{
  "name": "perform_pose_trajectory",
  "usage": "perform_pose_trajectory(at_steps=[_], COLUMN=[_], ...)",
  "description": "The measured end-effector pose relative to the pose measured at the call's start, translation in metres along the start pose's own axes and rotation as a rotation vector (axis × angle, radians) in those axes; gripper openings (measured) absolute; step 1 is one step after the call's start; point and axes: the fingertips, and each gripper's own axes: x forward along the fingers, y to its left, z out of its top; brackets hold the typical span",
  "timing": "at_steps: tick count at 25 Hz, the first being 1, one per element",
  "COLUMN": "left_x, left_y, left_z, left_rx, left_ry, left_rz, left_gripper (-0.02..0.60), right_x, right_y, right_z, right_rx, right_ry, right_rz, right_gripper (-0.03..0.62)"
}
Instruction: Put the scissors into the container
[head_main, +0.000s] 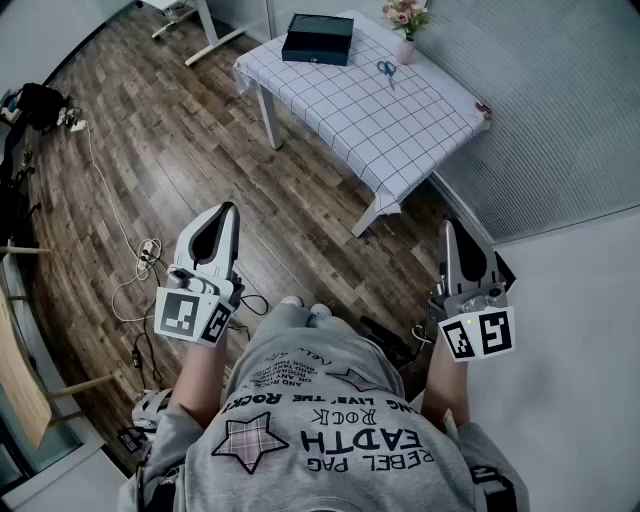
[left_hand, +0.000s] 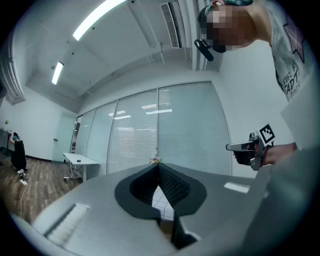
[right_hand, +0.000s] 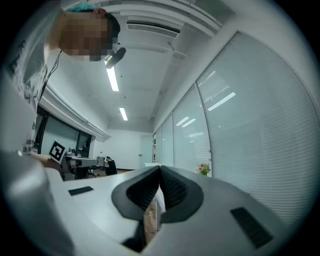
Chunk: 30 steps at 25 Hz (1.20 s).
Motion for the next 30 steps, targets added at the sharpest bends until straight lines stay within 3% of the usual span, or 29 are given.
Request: perform_pose_trajectory(at_steps=[10, 20, 30], left_x=[-0.003, -0.005, 0.054], left_y=[0.0, 0.015, 0.066], left_z=[0.0, -0.012, -0.019], left_rx=[0.005, -0.012, -0.035], left_ry=[-0.005, 0.024, 0.018], left_rz=[0.01, 0.04, 0.009], left_gripper=[0.009, 0.009, 0.009], right_x=[-0.004, 0.015, 0.088], right_y=[0.005, 0.011, 0.005], right_z=[0.001, -0.003, -0.01], right_rx=[-0.012, 0.057, 0.04], right_ry=[-0.006, -0.019, 0.015], right_rz=[0.018, 0.062, 0.081], right_gripper=[0.015, 0.017, 0.017])
